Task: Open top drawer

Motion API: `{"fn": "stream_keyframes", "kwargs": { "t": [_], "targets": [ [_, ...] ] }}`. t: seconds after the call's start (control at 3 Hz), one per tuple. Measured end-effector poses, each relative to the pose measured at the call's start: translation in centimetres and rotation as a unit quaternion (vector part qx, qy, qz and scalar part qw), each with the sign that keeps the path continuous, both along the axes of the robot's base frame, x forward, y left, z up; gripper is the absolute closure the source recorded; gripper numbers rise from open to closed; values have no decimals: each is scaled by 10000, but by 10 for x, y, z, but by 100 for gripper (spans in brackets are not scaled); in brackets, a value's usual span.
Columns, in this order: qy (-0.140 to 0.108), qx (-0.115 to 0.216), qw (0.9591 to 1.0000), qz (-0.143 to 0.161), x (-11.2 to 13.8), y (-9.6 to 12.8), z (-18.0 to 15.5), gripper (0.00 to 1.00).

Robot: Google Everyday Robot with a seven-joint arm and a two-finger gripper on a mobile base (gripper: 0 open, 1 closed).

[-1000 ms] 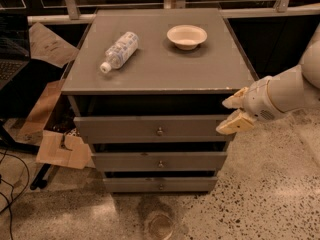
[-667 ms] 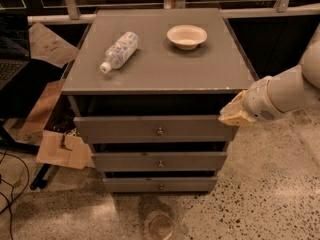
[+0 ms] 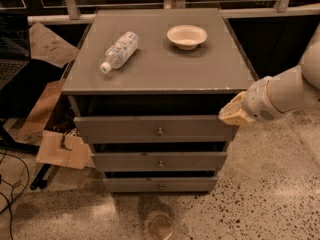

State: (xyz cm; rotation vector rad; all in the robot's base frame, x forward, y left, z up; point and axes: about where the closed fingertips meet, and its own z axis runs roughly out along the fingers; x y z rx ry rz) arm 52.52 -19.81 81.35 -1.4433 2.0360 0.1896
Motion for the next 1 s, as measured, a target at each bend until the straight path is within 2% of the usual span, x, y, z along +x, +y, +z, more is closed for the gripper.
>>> {"fn": "stream_keyframes", "kwargs": {
  "t": [0.33, 0.67, 1.0],
  "targets": [
    [-2, 149, 9999, 56, 2, 4, -4, 100],
    [-107, 157, 9997, -144, 1, 3, -26, 100],
    [-339, 316, 9978, -469, 4, 3, -64, 100]
  ]
}}
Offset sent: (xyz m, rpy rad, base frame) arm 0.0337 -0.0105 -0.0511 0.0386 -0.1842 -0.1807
